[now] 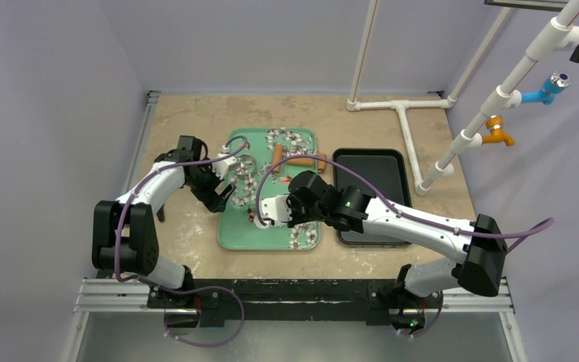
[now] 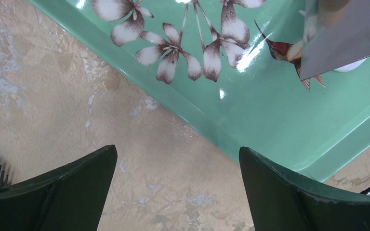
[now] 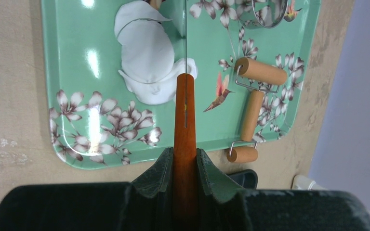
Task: Roll out the dumpling wrappers from the dough
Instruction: Remove the dumpling wrapper from the work surface.
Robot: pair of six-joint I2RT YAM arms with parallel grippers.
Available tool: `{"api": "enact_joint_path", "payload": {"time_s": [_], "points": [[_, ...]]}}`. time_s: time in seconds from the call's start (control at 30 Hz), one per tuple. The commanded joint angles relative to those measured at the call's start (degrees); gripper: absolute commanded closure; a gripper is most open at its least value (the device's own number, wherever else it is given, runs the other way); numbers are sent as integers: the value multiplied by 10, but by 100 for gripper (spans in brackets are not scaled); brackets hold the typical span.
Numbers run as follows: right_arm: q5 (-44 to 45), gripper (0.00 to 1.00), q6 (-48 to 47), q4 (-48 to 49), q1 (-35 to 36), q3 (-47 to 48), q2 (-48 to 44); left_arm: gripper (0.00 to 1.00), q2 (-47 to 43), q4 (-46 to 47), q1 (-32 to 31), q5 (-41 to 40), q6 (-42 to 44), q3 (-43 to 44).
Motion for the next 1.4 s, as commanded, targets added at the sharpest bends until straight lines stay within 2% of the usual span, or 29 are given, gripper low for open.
{"api": "enact_joint_path", "payload": {"time_s": [0.0,0.33,0.87,1.13,1.37], "points": [[13,100,-2,33,0,24,-6,0,-4,8,4,14,-4,13],[35,100,8,-49,0,34,-21,0,-4,7,5,17,-3,13],[74,100,18,-93,0,6,-43,0,-11,6,5,18,-3,12],[151,100,30,-115,0,-15,-51,0,-11,6,4,19,-3,12],[154,100,41,-145,0,-13,-57,0,-8,6,4,20,-2,12]]}}
